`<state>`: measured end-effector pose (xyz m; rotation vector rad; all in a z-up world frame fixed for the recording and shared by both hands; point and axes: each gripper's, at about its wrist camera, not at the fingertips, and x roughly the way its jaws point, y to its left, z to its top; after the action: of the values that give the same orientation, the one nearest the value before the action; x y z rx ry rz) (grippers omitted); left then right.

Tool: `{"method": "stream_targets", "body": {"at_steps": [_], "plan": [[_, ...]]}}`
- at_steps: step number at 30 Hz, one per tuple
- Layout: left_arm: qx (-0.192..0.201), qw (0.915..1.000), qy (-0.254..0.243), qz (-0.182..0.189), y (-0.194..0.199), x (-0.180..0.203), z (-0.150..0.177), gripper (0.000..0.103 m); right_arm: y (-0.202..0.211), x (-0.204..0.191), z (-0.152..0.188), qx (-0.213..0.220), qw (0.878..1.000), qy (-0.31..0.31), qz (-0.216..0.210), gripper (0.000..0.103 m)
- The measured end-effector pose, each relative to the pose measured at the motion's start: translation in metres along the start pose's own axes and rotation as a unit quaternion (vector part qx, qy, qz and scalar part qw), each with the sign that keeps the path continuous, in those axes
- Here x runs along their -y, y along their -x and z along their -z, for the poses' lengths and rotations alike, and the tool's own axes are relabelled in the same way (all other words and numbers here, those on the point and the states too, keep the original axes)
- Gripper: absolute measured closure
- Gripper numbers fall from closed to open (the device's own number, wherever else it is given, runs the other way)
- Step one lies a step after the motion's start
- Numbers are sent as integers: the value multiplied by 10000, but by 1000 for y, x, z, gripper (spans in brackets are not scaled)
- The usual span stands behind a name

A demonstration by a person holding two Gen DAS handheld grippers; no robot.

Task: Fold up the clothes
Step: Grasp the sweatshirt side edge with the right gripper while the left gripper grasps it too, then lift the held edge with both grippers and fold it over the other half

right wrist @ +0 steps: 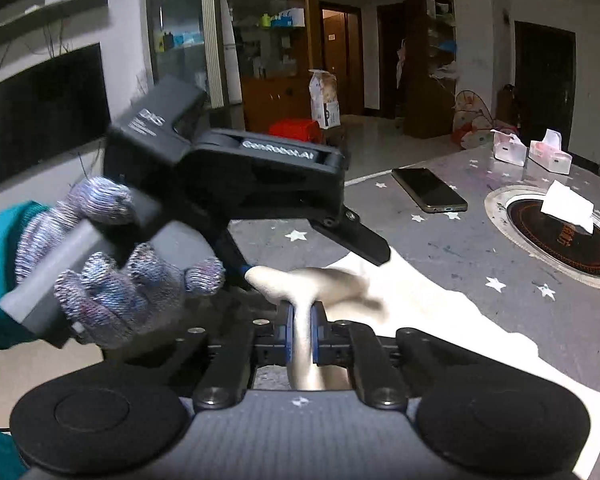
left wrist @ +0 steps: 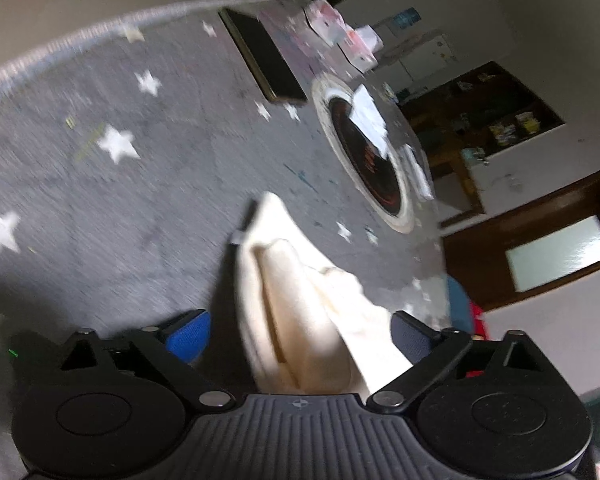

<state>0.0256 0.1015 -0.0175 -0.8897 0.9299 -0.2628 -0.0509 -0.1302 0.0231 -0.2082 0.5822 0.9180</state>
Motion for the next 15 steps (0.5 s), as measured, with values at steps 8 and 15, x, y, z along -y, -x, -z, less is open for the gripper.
{"method": "stream_targets", "body": {"at_steps": [8,15], "plan": [[-258,9996,80,83,-14,-13,2,78,5,2,13,-125,9998,-97,-90,89],[-184,9993,-321,-28,-13,-7,7,80,48,51,38,-56,9911,-900,976,72]]}}
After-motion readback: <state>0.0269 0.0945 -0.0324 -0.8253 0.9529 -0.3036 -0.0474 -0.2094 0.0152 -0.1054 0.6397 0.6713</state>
